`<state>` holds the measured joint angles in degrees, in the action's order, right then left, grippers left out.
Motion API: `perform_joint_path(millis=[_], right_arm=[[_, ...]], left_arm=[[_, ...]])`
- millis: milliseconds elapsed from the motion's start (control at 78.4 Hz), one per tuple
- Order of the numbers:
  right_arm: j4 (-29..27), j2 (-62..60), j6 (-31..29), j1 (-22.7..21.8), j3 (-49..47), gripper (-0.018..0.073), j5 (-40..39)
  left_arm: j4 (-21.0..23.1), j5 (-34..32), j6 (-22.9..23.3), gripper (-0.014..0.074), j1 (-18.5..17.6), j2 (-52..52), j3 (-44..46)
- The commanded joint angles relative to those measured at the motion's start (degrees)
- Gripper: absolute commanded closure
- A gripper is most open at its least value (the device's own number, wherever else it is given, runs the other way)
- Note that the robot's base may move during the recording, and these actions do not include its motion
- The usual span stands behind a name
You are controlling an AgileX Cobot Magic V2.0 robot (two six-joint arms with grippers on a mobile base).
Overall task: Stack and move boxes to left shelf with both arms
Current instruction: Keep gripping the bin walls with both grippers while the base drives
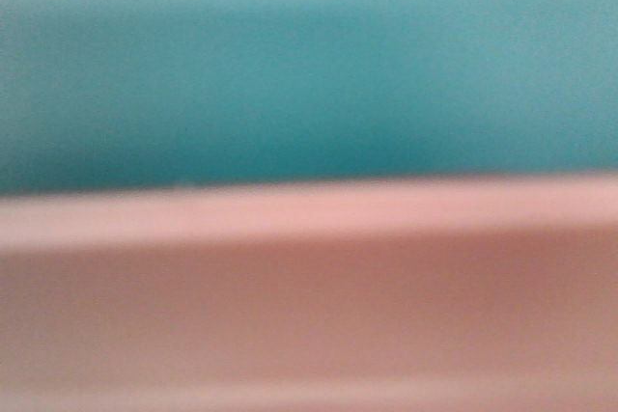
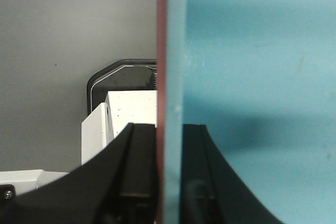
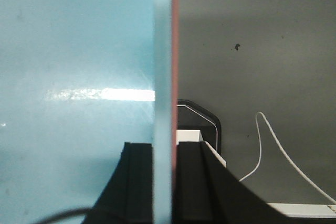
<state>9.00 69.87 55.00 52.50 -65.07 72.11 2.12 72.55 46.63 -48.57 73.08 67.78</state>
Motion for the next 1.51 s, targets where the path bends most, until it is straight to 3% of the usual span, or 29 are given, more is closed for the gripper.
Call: perform_joint_path(millis=[0,1493], right_arm=[[0.1,-1.8,-0.1,0.1,-2.1,0.0492,2.5],[0.1,-1.8,-0.1,0.1,-2.1,0.0492,2.5]], left_arm=[[3.0,2.3,0.0,0.0596,-0.7,-2.0,2.0],[3.0,2.3,0.0,0.0596,-0.7,-2.0,2.0]])
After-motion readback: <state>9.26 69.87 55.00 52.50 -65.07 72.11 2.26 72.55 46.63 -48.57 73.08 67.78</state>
